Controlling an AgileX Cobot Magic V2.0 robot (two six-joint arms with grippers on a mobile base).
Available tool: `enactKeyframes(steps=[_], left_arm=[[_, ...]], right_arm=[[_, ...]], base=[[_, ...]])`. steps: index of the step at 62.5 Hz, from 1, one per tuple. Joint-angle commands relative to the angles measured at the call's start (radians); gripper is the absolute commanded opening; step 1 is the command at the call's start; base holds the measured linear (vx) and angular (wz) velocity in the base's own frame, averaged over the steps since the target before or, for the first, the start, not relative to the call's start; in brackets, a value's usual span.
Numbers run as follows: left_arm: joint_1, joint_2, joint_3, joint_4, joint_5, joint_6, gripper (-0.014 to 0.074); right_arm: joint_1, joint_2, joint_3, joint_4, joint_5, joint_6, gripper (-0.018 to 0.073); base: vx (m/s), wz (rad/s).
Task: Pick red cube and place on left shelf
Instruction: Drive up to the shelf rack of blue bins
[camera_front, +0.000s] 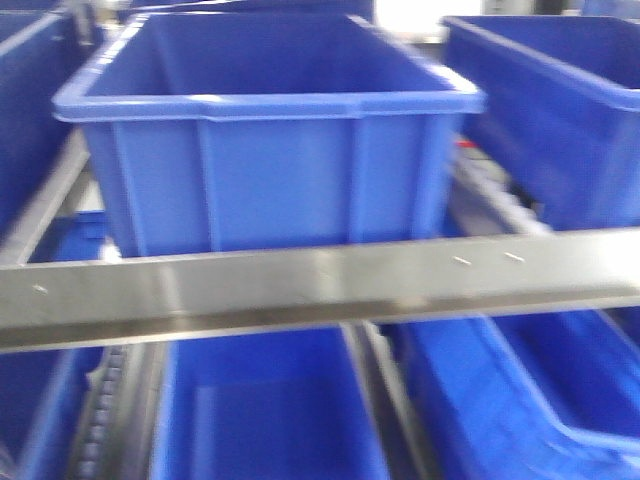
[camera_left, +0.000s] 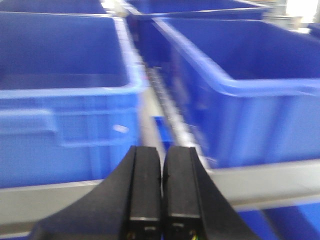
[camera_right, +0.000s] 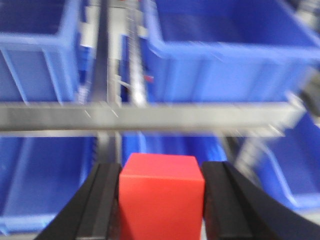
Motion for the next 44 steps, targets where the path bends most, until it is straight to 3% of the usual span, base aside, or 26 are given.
enactKeyframes(steps=[1,23,44], left_arm=[[-0.006,-0.012,0.024,-0.004,-0.088,-0.005,0.0102],[-0.006,-0.012,0.024,-0.004,-0.088,-0.005,0.0102],[-0.006,-0.012,0.024,-0.004,-0.088,-0.005,0.0102]], right_arm=[[-0.002,0.015,-0.025,-0.027,-0.087,-0.013,0.0119],[-0.002,0.015,-0.025,-0.027,-0.088,-0.013,0.0119],[-0.002,0.015,-0.025,-0.027,-0.088,-0.013,0.0119]], base=[[0.4,0.57],[0.32,0.37],[0.18,0.15]])
